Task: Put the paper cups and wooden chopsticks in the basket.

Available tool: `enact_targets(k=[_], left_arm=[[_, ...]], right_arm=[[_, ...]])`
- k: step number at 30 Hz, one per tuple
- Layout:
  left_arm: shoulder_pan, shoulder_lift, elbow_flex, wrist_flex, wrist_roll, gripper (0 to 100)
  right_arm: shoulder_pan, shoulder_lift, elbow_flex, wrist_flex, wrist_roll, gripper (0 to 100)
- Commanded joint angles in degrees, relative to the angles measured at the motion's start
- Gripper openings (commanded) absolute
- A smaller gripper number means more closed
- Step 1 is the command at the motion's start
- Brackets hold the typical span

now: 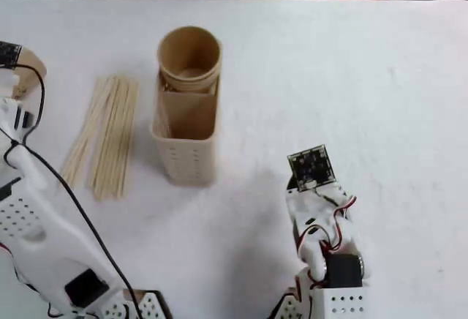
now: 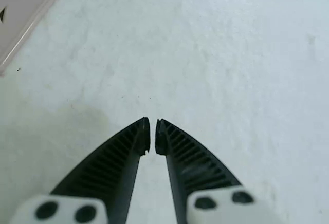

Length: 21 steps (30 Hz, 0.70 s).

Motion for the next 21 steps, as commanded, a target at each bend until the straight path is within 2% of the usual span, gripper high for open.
enact_targets(k=[1, 6, 13, 19, 21], left_arm=[[1.1, 1.6, -8.1, -1.1, 2.5, 24], [1.2, 5.8, -13.8, -1.1, 4.2, 24], [4.9, 10.2, -16.4, -1.1, 4.7, 24], [6.3, 12.8, -20.7, -1.2, 12.1, 24], [6.5, 13.8, -22.2, -1.2, 13.5, 20]], right_arm=[[-0.2, -0.4, -0.4, -1.1, 0.6, 3.6], [-0.2, -0.4, -0.4, -1.1, 0.6, 3.6], [-0.2, -0.4, -0.4, -1.1, 0.6, 3.6], [-0.2, -0.4, -0.4, -1.1, 0.6, 3.7], [-0.2, -0.4, -0.4, -1.1, 0.6, 3.7]])
